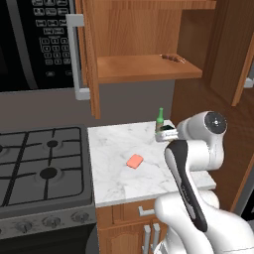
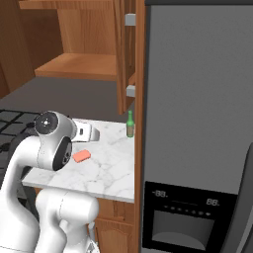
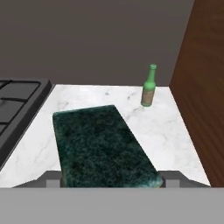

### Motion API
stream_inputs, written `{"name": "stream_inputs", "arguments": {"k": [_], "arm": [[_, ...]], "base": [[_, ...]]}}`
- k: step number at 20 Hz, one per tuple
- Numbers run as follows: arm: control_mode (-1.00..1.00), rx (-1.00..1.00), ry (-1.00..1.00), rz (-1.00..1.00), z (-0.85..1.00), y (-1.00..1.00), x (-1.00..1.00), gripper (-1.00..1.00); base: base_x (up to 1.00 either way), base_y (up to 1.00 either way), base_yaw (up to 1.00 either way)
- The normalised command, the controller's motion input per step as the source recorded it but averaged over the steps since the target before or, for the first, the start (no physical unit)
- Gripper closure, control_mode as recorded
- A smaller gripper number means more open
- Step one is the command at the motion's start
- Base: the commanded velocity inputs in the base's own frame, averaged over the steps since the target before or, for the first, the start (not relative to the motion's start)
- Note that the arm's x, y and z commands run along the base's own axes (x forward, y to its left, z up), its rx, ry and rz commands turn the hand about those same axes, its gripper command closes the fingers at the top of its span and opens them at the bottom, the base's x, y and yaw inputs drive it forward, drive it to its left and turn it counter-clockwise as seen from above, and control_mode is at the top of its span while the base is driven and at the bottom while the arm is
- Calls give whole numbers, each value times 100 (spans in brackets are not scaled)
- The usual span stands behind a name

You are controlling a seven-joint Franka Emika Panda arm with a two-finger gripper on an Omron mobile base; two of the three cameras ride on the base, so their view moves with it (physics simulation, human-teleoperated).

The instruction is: Pick the bar soap and sponge from the cabinet and place them on the counter.

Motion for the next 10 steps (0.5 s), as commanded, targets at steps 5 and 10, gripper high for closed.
{"name": "stream_inputs", "arguments": {"k": [5, 10], "arm": [[-100, 0, 0, 0, -20, 2, 32, 100], [-100, 0, 0, 0, -15, 0, 20, 100]], "base": [[0, 0, 0], [0, 0, 0]]}}
